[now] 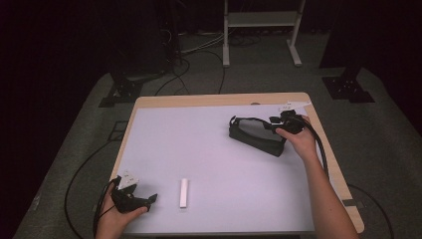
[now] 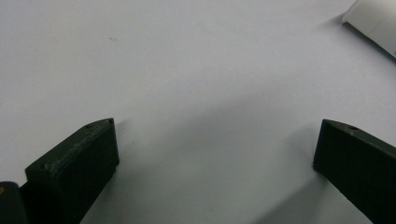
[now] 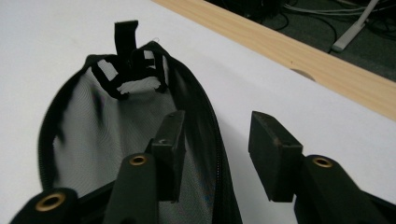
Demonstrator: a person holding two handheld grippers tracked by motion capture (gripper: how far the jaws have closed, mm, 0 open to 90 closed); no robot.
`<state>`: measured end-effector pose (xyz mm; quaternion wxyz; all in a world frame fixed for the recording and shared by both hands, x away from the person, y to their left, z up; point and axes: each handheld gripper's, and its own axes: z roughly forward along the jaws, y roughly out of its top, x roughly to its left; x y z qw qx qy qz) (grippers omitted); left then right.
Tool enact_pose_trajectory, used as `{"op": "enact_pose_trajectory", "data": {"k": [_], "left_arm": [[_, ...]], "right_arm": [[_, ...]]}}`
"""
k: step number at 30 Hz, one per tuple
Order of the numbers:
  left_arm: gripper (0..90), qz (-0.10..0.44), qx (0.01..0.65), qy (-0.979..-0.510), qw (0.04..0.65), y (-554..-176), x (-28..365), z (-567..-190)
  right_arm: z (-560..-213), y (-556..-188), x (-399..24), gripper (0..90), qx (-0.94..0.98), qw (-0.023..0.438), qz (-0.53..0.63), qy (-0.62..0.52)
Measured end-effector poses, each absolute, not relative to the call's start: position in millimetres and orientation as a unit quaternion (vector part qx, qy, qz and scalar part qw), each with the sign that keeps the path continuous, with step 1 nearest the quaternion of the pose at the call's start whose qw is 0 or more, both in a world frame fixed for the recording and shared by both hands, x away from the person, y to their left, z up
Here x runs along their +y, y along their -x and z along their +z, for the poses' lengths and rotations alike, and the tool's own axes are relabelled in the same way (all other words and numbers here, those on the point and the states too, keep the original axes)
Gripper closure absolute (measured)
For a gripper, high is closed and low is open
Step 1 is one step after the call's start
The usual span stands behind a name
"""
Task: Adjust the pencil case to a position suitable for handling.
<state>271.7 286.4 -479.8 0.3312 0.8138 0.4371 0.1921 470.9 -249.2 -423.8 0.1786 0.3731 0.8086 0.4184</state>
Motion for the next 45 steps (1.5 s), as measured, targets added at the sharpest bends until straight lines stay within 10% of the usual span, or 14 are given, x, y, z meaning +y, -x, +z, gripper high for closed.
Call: {"op": "enact_pose_trajectory", "data": {"k": [18, 45], "left_arm": [[0.0, 0.192, 0.437, -0.814, 0.331, -271.8, 286.4, -479.9], [0.0, 0.192, 0.437, -0.814, 0.331, -271.8, 286.4, -479.8]], "right_arm": [[-428.1, -472.9, -250.5, 87.2, 0.81, 0.143, 0.416, -0.388], [-403.3, -447.6, -247.5, 88.2, 0.825, 0.115, 0.436, -0.342]]}}
